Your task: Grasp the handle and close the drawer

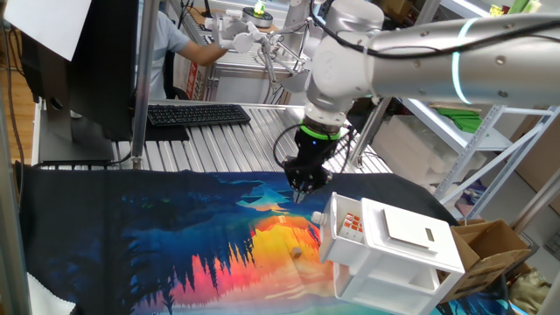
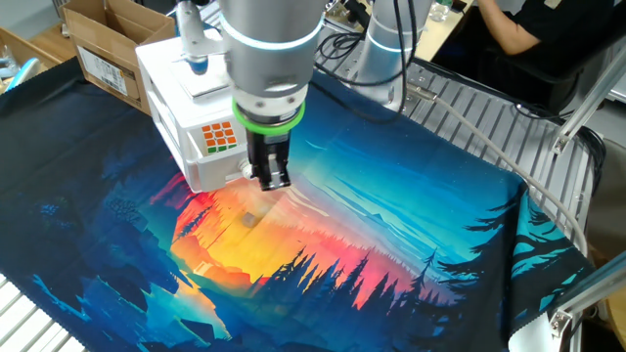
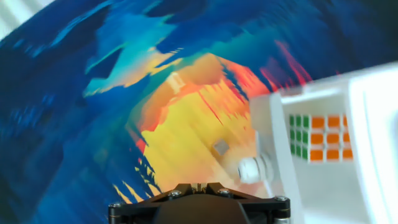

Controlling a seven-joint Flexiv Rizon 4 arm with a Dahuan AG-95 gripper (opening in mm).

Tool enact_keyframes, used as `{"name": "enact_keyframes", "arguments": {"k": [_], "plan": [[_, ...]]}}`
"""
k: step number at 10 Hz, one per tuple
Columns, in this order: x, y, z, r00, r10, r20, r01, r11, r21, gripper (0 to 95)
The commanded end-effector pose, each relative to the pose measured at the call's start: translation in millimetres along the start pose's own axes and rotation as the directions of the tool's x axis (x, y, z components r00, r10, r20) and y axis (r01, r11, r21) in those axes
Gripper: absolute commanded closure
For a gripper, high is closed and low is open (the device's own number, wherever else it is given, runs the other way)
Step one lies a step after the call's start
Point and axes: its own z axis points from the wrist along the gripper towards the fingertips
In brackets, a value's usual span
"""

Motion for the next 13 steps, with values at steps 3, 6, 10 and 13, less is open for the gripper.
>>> {"name": "enact_keyframes", "arguments": {"k": [3, 6, 10, 13], "plan": [[-1.8, -2.9, 0.1, 0.917, 0.398, 0.004, -0.398, 0.917, 0.032, 95.0], [-2.5, -3.6, -0.6, 0.875, 0.483, -0.006, -0.483, 0.875, 0.020, 95.0], [-2.6, -3.8, -0.9, 0.757, 0.653, -0.003, -0.653, 0.757, 0.017, 95.0], [-3.0, -4.0, -0.7, 0.645, 0.764, 0.024, -0.764, 0.645, 0.019, 95.0]]}}
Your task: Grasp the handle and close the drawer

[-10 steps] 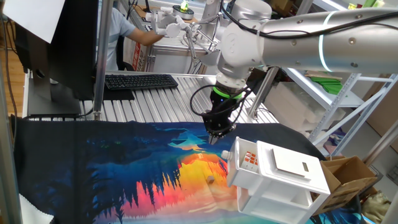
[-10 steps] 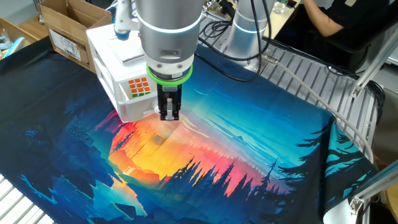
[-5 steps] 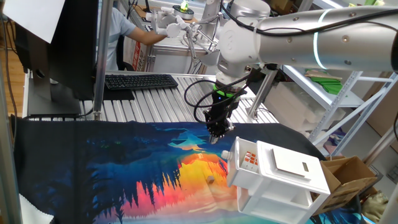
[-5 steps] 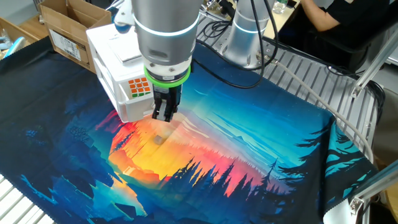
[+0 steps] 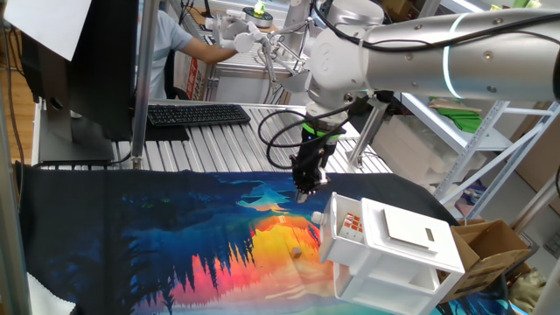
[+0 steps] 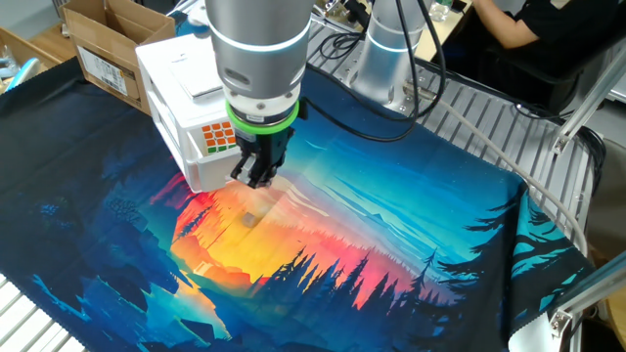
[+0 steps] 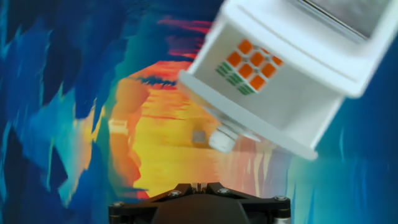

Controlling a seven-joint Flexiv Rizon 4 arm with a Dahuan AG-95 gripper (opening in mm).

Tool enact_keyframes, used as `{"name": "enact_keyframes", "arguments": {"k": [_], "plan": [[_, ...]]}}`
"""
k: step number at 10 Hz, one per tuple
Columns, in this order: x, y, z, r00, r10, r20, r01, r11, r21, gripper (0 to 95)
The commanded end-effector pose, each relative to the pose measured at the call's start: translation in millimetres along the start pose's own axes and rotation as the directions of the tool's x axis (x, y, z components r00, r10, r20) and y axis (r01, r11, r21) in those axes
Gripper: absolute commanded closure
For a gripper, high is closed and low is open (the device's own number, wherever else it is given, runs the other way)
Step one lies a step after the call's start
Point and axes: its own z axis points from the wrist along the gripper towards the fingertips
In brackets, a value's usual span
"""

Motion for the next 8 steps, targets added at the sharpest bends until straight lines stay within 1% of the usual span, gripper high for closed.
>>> {"name": "enact_keyframes", "arguments": {"k": [1, 2, 4, 6, 8], "plan": [[-1.2, -0.2, -1.5, 0.991, 0.134, 0.008, -0.134, 0.991, 0.002, 95.0], [-1.5, -0.4, -2.0, 0.990, 0.138, 0.001, -0.138, 0.990, 0.002, 95.0], [-1.6, -0.5, -2.1, 0.991, 0.131, 0.003, -0.131, 0.991, 0.001, 95.0], [-1.6, -0.5, -2.1, 0.994, 0.109, 0.003, -0.109, 0.994, -0.003, 95.0], [-1.6, -0.5, -2.1, 0.994, 0.108, 0.006, -0.108, 0.994, -0.004, 95.0]]}}
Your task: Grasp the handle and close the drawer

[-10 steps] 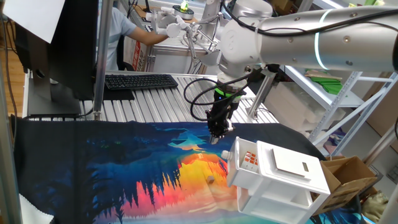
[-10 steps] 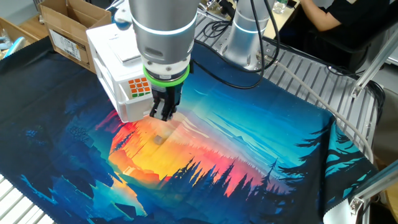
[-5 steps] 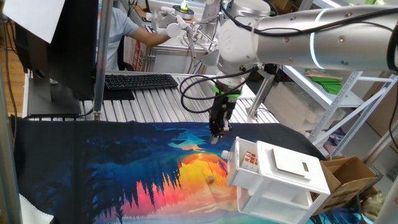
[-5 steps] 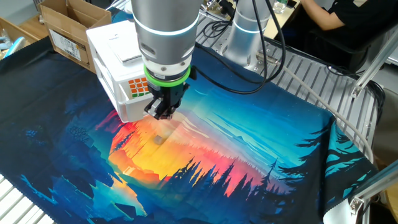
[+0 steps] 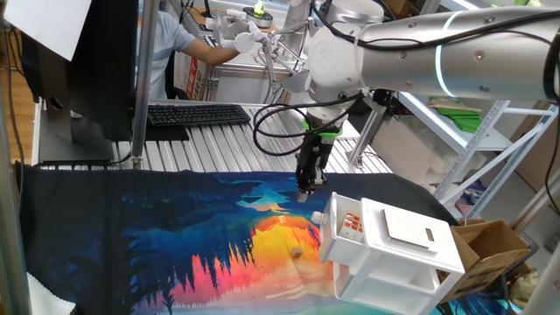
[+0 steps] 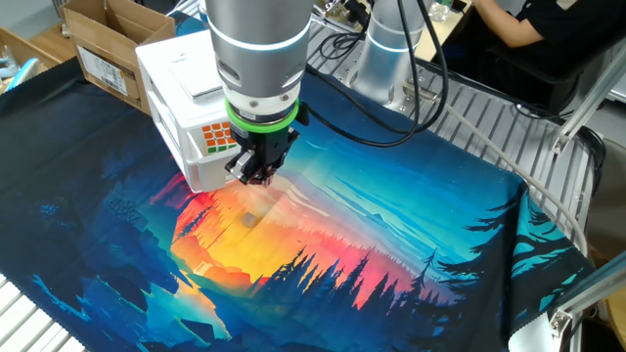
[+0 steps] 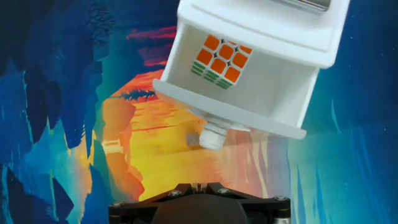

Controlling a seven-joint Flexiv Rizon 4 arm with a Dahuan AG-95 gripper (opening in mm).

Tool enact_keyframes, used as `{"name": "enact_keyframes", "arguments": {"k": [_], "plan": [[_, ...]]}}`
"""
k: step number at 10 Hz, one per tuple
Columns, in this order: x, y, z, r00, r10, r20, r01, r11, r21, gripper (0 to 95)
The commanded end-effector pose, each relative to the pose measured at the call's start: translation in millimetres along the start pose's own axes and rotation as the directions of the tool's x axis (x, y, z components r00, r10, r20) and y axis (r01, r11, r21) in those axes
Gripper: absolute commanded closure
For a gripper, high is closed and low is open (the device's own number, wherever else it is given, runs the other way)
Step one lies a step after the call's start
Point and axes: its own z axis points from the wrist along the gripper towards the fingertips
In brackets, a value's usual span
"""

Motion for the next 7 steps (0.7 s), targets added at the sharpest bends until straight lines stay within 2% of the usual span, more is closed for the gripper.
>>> {"name": "enact_keyframes", "arguments": {"k": [1, 2, 3, 5, 7], "plan": [[0.1, 0.9, 0.6, 1.000, 0.013, 0.005, -0.013, 1.000, 0.000, 95.0], [-2.9, 1.4, 1.0, 0.997, 0.071, 0.006, -0.071, 0.997, 0.002, 95.0], [-7.7, 0.9, -0.5, 0.996, 0.088, 0.007, -0.088, 0.996, 0.002, 95.0], [-18.6, -1.2, -4.8, 0.988, 0.157, -0.011, -0.157, 0.988, -0.001, 95.0], [-24.1, -2.9, -7.4, 0.980, 0.200, -0.010, -0.200, 0.980, 0.000, 95.0]]}}
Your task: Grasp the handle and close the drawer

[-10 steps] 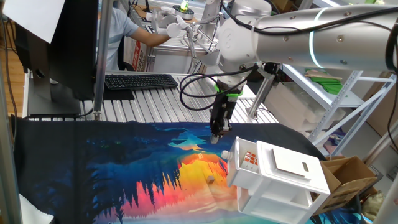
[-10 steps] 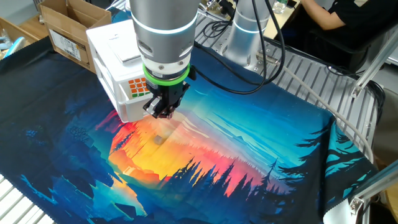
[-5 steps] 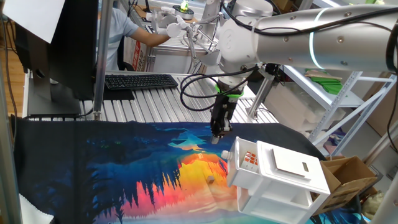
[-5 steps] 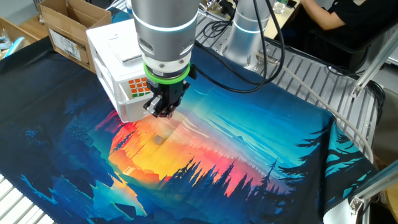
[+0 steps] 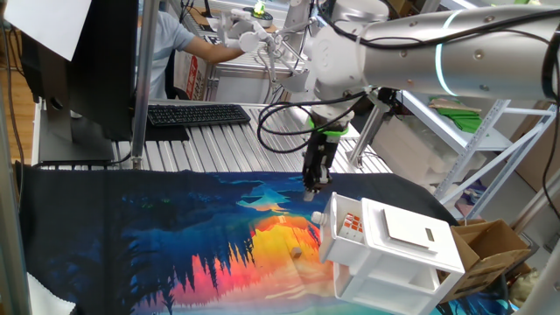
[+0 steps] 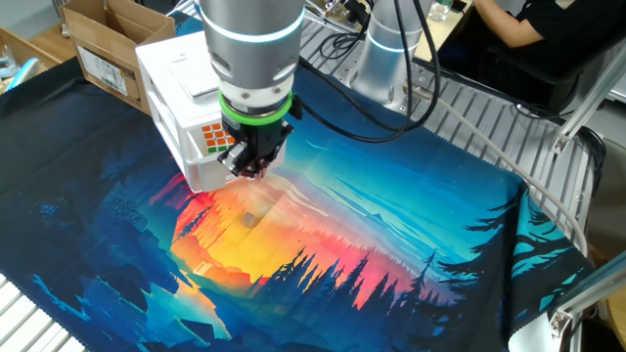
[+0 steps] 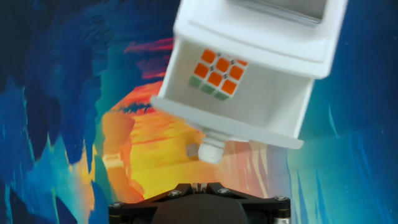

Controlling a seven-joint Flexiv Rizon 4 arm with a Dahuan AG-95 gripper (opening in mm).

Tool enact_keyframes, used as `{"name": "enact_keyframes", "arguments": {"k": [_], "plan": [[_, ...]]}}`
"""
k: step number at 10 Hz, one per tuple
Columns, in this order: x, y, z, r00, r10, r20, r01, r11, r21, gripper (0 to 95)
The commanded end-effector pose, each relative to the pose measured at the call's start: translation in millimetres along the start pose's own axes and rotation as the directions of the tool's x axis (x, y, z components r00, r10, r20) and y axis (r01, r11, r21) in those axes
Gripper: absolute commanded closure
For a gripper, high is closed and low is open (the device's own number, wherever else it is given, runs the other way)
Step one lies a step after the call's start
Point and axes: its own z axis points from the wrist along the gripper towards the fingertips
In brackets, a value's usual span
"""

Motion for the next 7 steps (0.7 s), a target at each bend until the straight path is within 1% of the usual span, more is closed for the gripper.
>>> {"name": "enact_keyframes", "arguments": {"k": [1, 5, 7], "plan": [[-8.2, -1.2, -3.5, 0.996, 0.093, -0.011, -0.093, 0.996, 0.000, 95.0], [-15.1, -2.4, 2.8, 0.987, 0.162, -0.009, -0.162, 0.987, 0.001, 95.0], [-15.2, -3.5, 4.0, 0.988, 0.157, -0.011, -0.157, 0.988, 0.003, 95.0]]}}
